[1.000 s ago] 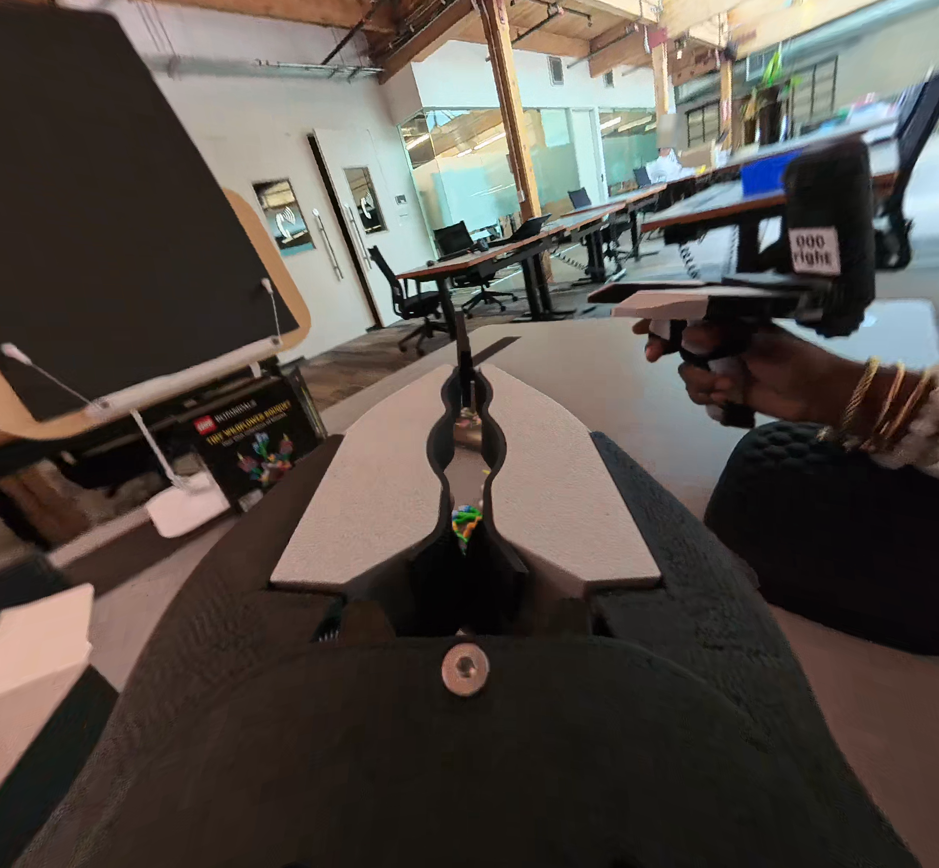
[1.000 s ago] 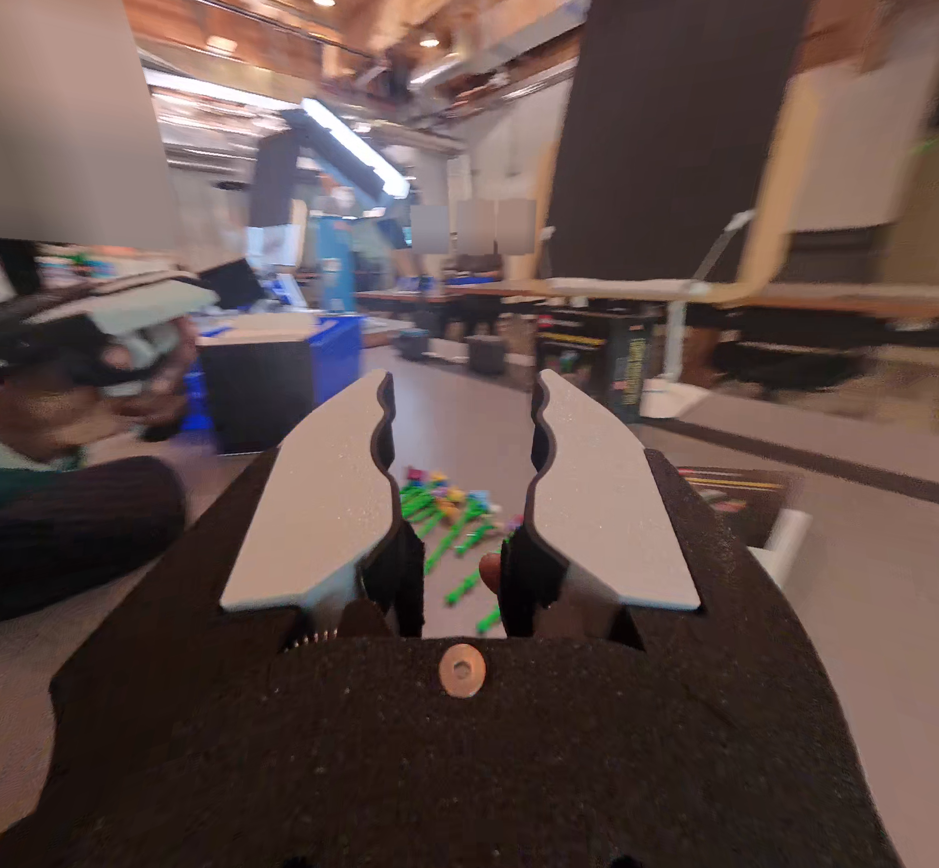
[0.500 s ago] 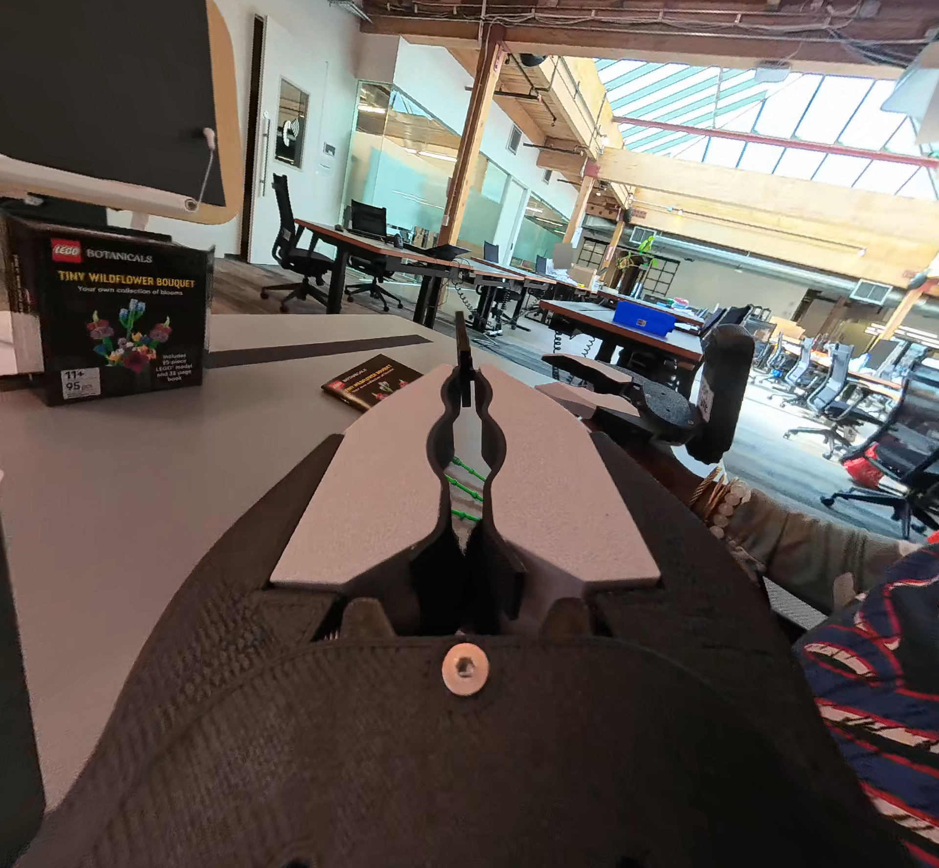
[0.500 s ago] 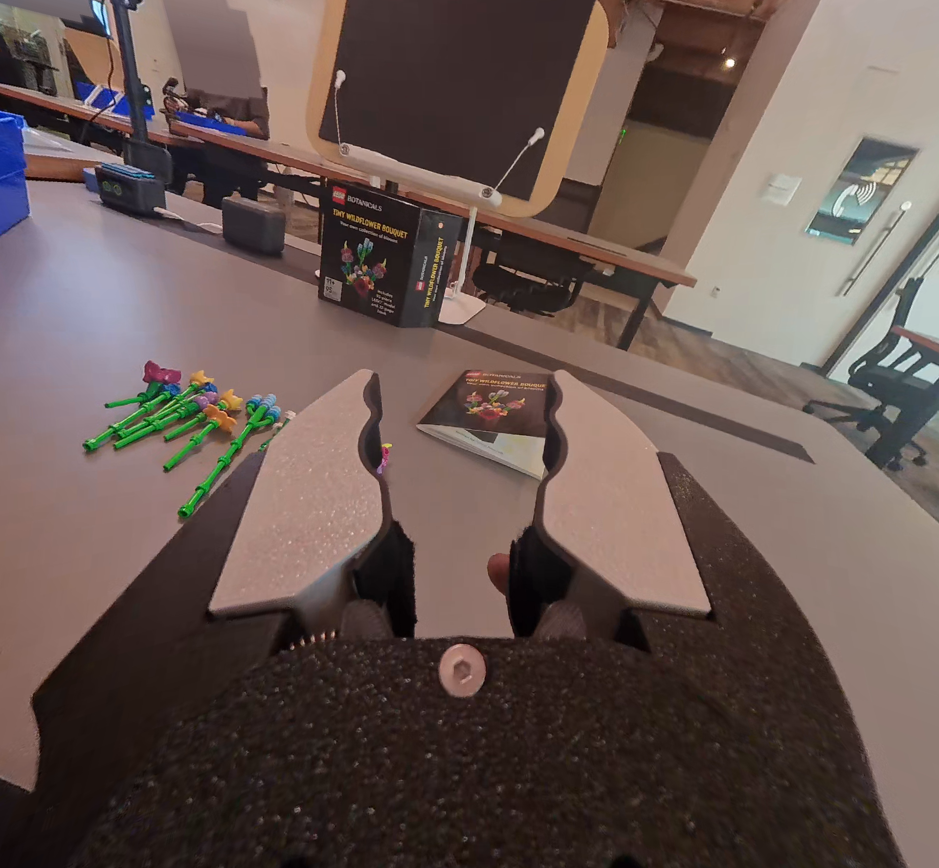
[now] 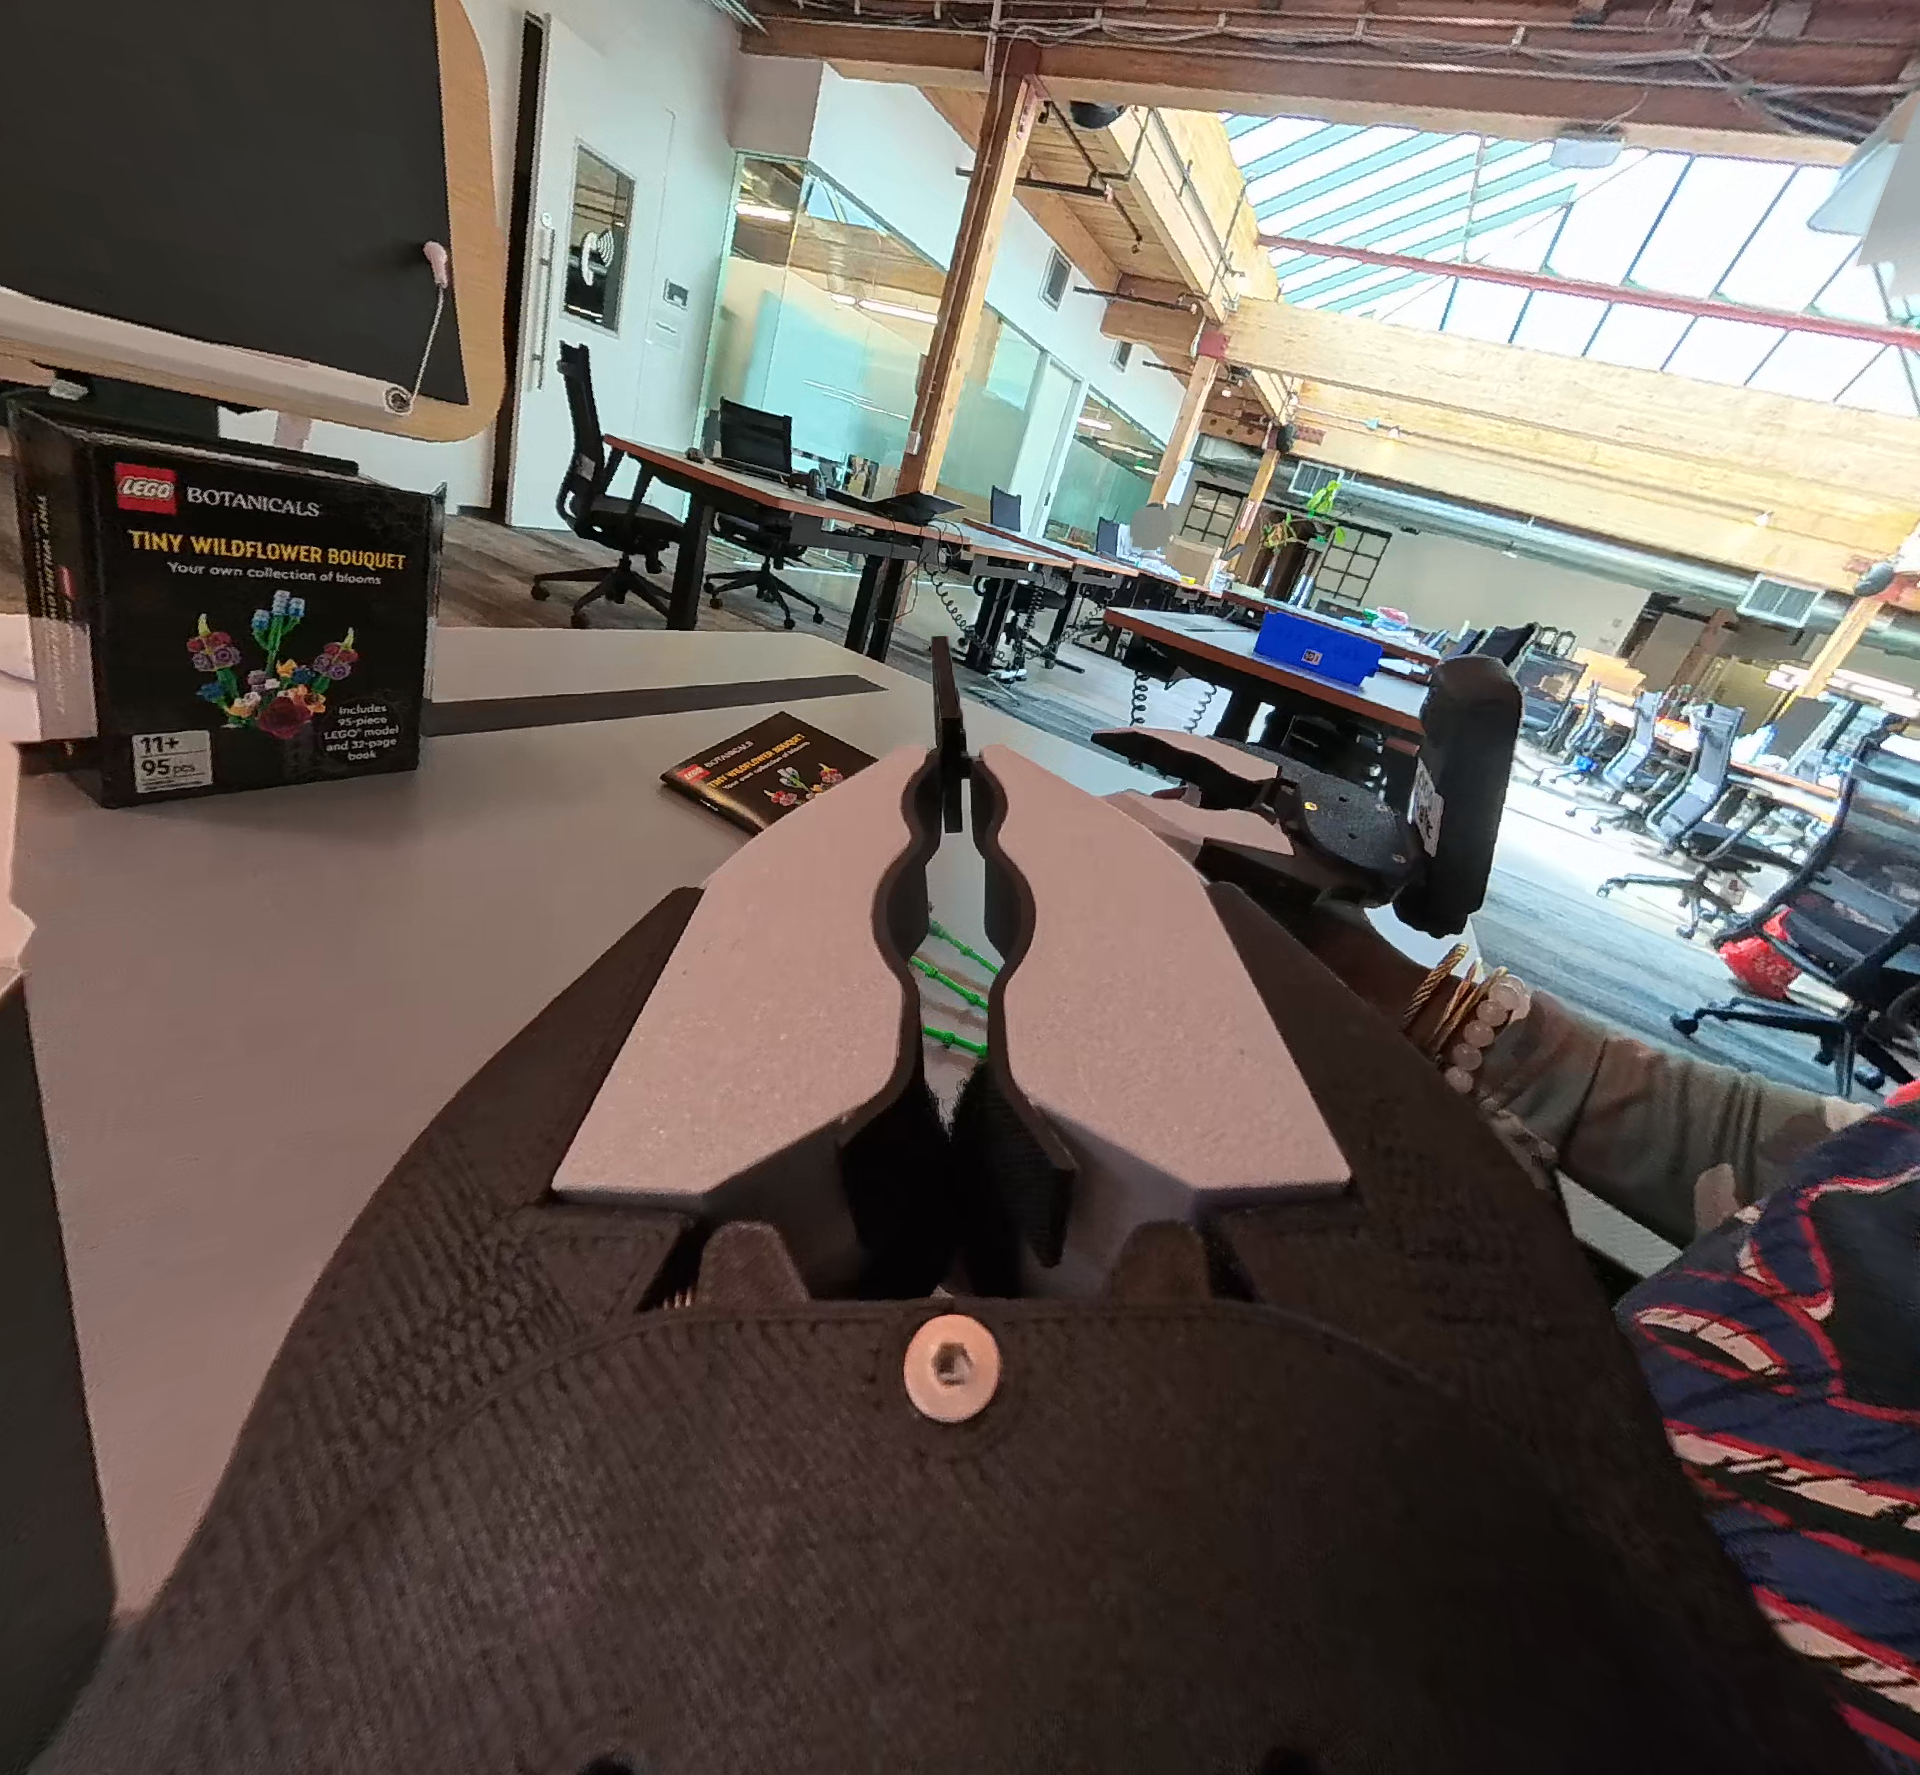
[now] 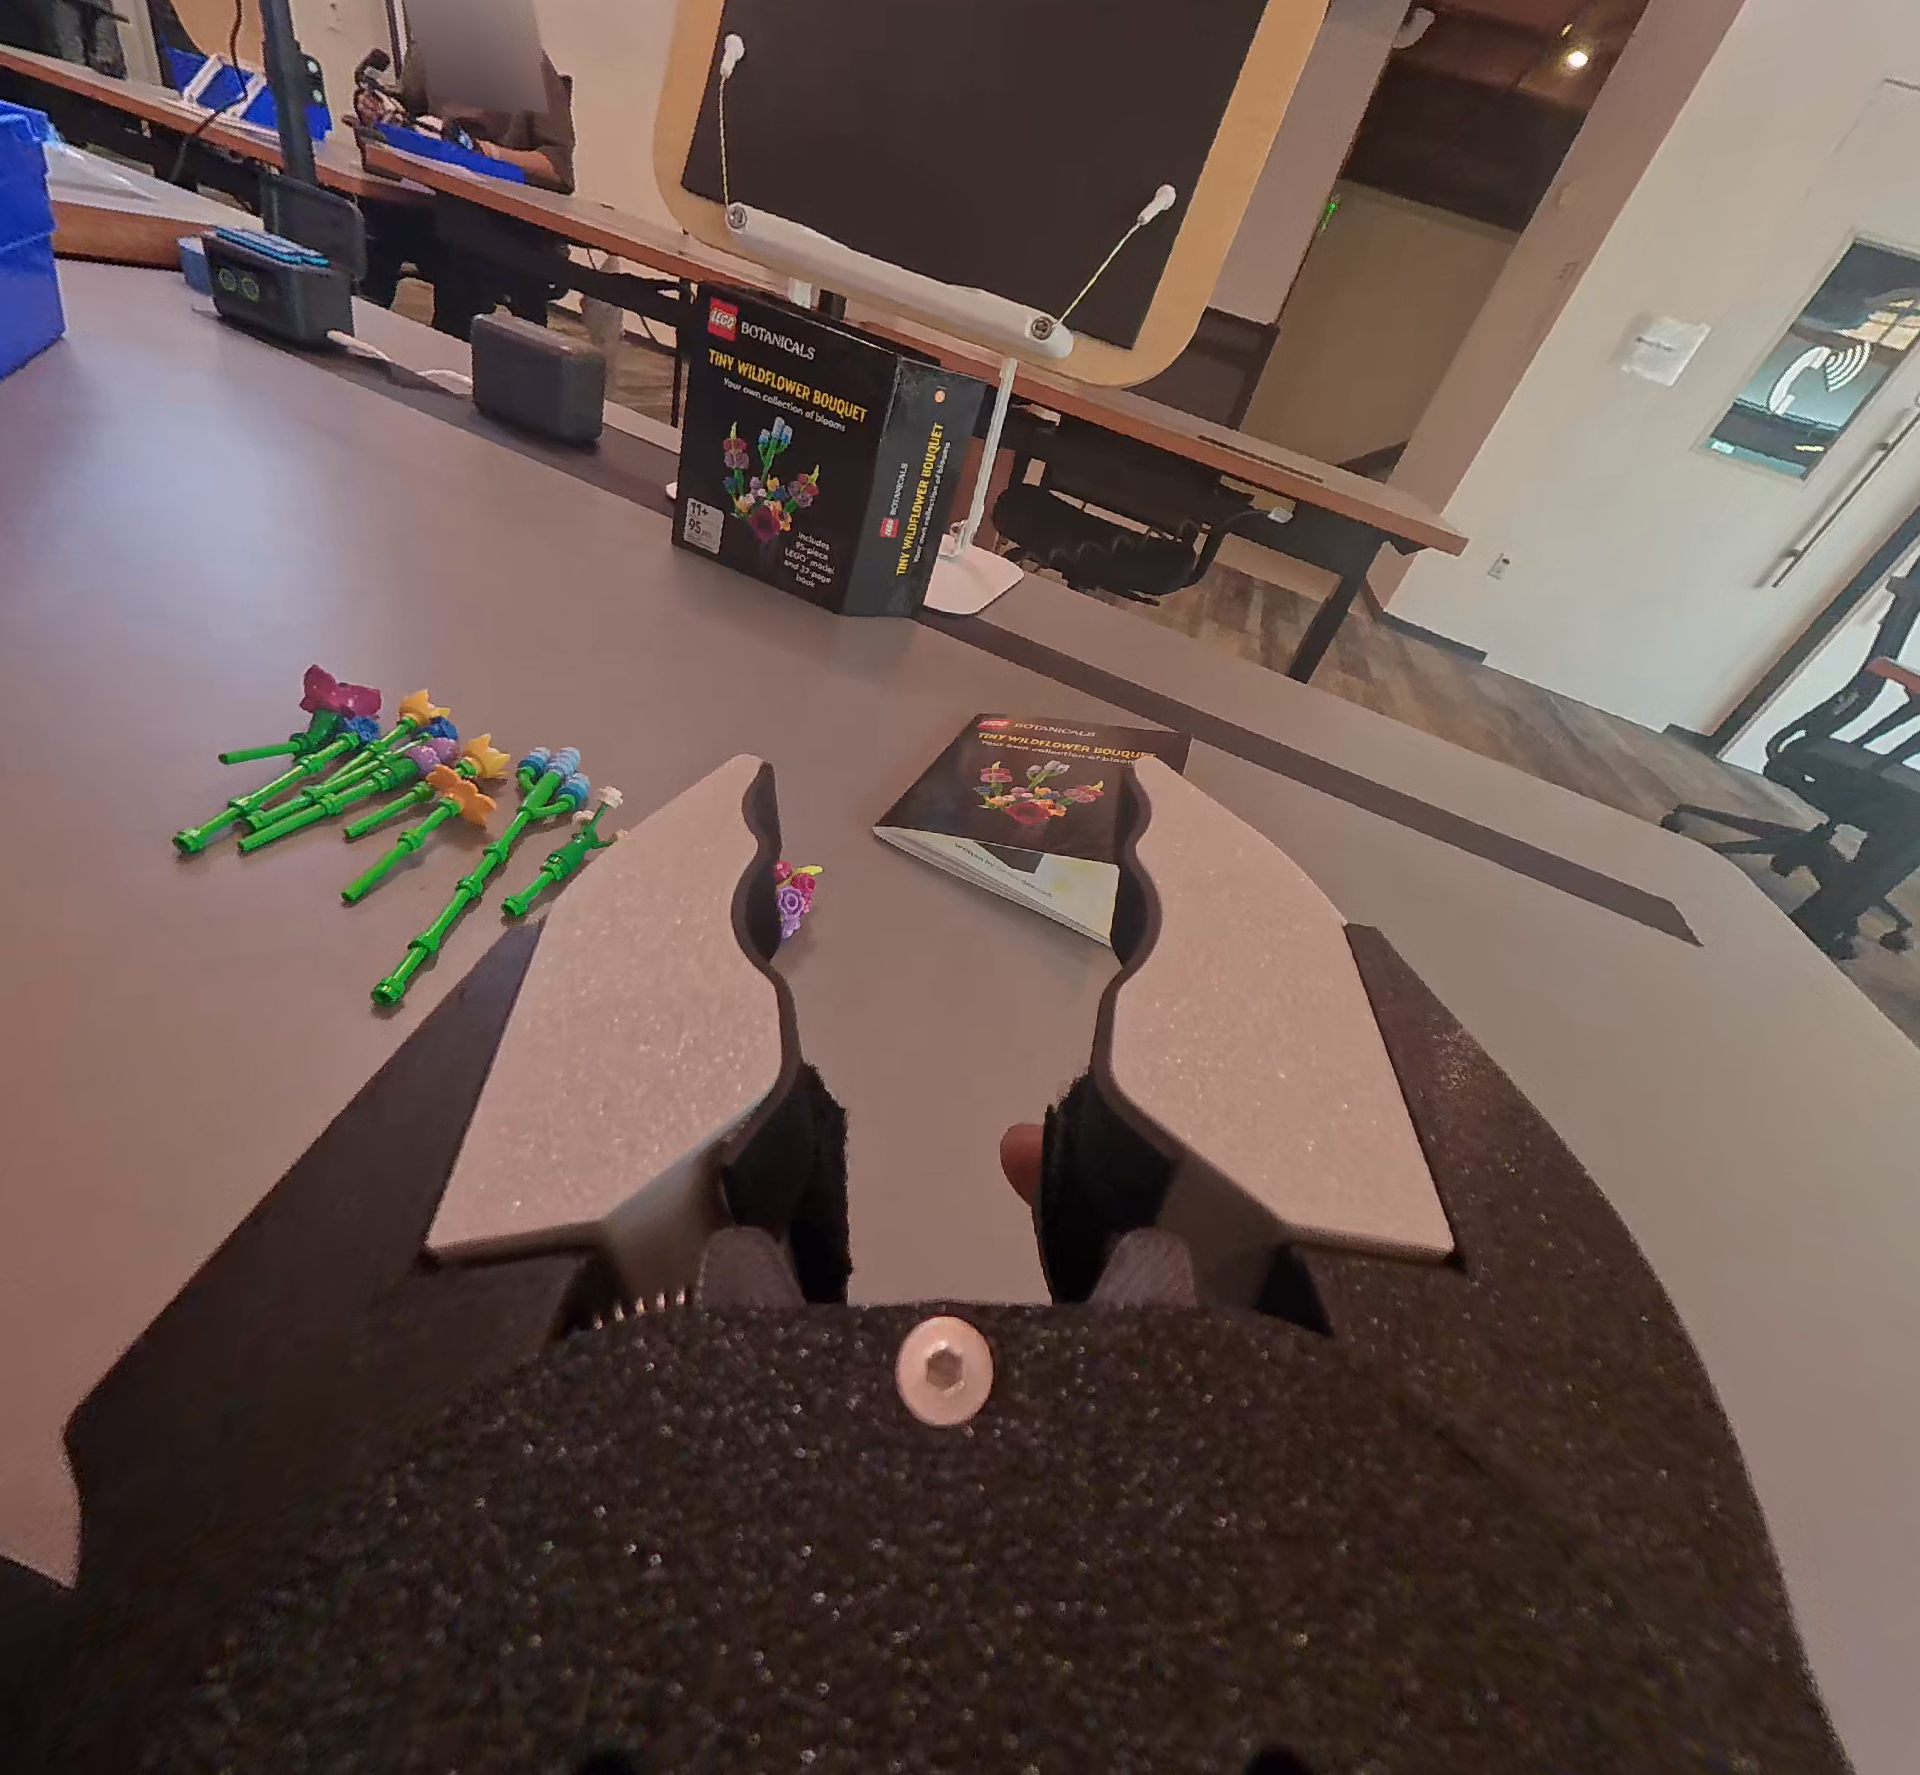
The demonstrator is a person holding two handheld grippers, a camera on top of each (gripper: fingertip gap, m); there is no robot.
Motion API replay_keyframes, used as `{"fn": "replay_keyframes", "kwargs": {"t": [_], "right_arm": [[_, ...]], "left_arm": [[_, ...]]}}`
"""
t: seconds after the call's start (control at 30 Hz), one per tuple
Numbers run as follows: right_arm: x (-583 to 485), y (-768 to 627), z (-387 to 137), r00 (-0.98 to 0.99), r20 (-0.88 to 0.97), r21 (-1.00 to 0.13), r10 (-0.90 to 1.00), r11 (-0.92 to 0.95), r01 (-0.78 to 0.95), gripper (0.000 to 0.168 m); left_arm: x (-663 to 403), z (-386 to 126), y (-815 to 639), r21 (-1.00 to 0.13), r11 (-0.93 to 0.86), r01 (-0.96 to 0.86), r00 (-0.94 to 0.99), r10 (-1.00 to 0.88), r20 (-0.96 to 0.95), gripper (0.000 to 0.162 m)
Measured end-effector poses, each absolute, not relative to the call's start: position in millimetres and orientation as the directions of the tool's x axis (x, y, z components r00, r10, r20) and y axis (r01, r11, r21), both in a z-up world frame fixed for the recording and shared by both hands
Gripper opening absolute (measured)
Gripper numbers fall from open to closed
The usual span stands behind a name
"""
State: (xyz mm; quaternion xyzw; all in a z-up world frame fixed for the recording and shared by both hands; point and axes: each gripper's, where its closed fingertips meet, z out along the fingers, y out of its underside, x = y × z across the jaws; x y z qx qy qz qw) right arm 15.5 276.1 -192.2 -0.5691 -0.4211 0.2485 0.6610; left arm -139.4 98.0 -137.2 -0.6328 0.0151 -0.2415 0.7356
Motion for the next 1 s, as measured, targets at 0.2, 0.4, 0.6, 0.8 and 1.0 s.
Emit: {"fn": "replay_keyframes", "kwargs": {"t": [0.2,0.4,0.6,0.8,1.0], "right_arm": [[10,266,-188,0.462,0.251,-0.968,0.851,0.230,0.103,0.060],[-23,175,-170,-0.240,-0.049,-0.998,0.969,-0.059,-0.032,0.037],[-37,102,-153,-0.645,-0.067,-0.998,0.761,-0.056,0.037,0.032],[-29,85,-147,-0.727,-0.048,-0.998,0.685,-0.059,0.010,0.003],[-23,93,-185,-0.649,-0.106,-0.977,0.753,0.041,0.207,0.000]], "left_arm": [[-132,-148,102,-0.970,0.038,0.241,0.910,-0.357,0.212,0.005],[-88,-159,98,-0.994,-0.037,0.100,0.841,-0.531,0.104,0.005],[-46,-157,85,-0.999,-0.045,0.001,0.738,-0.674,0.031,0.005],[-29,-164,82,-0.993,-0.076,-0.085,0.756,-0.654,-0.015,0.006],[-66,-157,66,-0.979,-0.136,-0.151,0.896,-0.437,-0.078,0.043]]}}
